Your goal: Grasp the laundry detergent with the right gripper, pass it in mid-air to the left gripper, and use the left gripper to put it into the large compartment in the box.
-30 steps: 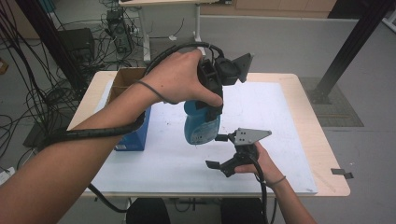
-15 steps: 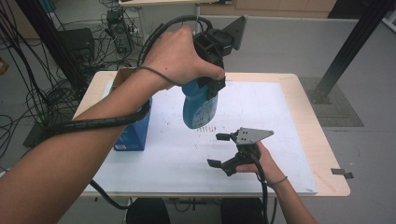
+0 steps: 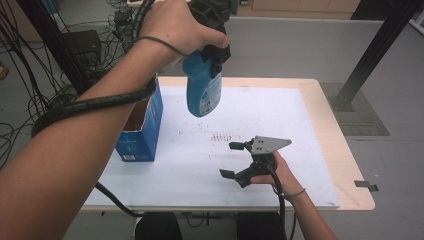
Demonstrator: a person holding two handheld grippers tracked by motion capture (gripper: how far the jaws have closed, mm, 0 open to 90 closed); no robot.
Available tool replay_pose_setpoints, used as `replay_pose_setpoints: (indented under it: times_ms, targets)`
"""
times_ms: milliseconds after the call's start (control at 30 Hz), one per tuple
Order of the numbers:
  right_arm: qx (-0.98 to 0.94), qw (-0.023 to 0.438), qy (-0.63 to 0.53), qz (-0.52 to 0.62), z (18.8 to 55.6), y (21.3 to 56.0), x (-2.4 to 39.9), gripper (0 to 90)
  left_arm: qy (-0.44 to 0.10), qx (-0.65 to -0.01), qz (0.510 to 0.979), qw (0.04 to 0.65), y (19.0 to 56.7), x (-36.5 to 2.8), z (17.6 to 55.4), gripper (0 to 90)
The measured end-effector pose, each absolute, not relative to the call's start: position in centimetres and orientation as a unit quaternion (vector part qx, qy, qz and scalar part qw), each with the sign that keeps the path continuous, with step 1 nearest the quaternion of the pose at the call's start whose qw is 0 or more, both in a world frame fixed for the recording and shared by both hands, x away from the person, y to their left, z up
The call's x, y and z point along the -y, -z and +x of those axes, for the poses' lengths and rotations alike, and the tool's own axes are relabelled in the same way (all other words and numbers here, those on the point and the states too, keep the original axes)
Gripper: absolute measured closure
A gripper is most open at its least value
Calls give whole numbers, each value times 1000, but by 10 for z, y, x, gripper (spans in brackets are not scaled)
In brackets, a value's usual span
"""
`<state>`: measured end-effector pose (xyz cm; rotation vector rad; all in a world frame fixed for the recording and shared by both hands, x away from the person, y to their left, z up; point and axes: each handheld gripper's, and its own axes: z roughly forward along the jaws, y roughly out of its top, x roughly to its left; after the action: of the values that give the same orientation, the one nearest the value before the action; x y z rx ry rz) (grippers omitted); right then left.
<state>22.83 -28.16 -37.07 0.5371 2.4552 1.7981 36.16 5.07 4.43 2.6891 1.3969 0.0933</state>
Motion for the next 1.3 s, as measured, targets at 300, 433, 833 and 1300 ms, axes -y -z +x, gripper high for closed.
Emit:
replay_pose_setpoints:
  times_ms: [300, 433, 833, 1300]
  targets:
    - [-790, 30, -587, 175, 226, 372, 283, 49, -32, -517, 853, 61, -49, -86, 379, 384]
    - [-788, 30, -589, 177, 226, 373, 283, 34, -44, -553, 830, 61, -51, -101, 383, 384]
    - [-785, 38, -593, 175, 225, 372, 283, 21, -46, -620, 781, 59, -56, -156, 396, 384]
    - [-785, 52, -590, 182, 223, 369, 288, 10, -64, -697, 713, 32, -50, -203, 401, 385]
